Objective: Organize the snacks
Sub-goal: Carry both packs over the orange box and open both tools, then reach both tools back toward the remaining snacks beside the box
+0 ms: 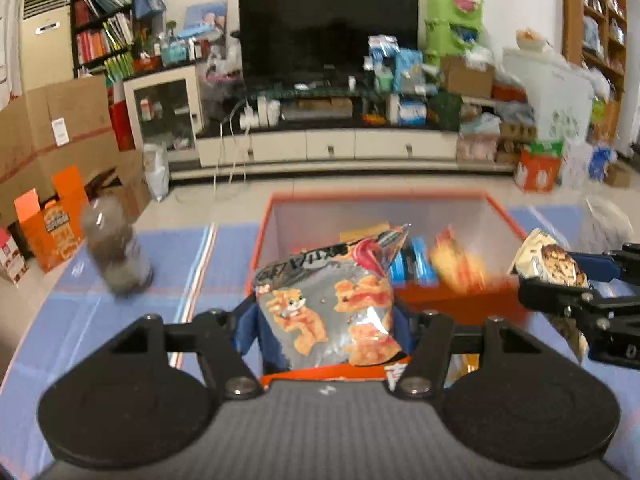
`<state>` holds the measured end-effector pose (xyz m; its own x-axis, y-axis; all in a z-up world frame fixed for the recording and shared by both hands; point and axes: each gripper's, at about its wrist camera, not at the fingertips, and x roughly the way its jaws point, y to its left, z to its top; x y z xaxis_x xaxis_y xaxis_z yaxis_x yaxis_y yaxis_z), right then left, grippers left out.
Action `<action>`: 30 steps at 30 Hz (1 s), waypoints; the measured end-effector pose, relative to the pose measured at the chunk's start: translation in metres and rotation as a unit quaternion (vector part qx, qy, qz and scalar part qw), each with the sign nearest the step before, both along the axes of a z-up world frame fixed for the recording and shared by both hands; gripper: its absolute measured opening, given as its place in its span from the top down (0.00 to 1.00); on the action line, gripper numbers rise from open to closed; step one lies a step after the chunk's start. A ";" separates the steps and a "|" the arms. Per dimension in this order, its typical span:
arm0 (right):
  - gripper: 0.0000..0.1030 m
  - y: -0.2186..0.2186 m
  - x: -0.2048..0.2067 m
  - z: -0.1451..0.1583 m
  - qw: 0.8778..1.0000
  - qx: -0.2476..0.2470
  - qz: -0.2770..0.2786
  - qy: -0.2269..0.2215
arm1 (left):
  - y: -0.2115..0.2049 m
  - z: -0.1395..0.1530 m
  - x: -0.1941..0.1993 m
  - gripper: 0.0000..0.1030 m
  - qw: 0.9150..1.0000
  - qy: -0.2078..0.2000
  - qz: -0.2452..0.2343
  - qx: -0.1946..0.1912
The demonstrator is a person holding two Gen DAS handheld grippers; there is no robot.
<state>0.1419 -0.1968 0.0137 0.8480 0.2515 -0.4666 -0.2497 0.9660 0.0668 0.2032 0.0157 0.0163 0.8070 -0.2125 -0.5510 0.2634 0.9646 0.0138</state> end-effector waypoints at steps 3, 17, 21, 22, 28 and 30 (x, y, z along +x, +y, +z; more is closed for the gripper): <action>0.62 -0.007 0.044 0.006 0.999 -0.001 -0.034 -0.023 | -0.012 0.001 0.043 0.39 1.000 0.006 0.005 -0.005; 0.29 -0.006 0.120 -0.037 0.998 0.020 -0.057 -0.010 | -0.042 -0.025 0.101 0.27 0.999 -0.002 0.021 0.044; 0.25 -0.002 0.099 -0.014 0.998 0.013 -0.049 -0.040 | -0.030 -0.008 0.067 0.15 0.999 -0.022 0.017 0.031; 0.22 -0.001 0.092 -0.009 0.998 0.012 -0.046 -0.044 | -0.025 -0.005 0.056 0.08 0.999 -0.028 0.016 0.031; 0.13 -0.002 0.040 0.001 0.998 0.024 -0.036 -0.038 | 0.022 -0.009 -0.014 0.06 0.999 -0.031 0.025 0.023; 0.12 -0.004 0.020 -0.009 0.999 0.031 -0.032 -0.022 | 0.046 -0.019 -0.034 0.05 0.999 -0.017 0.041 0.019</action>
<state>0.1615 -0.2006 0.0049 0.8826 0.2238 -0.4135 -0.1917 0.9743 0.1181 0.1691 0.0614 -0.0030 0.8389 -0.1240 -0.5300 0.1825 0.9814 0.0591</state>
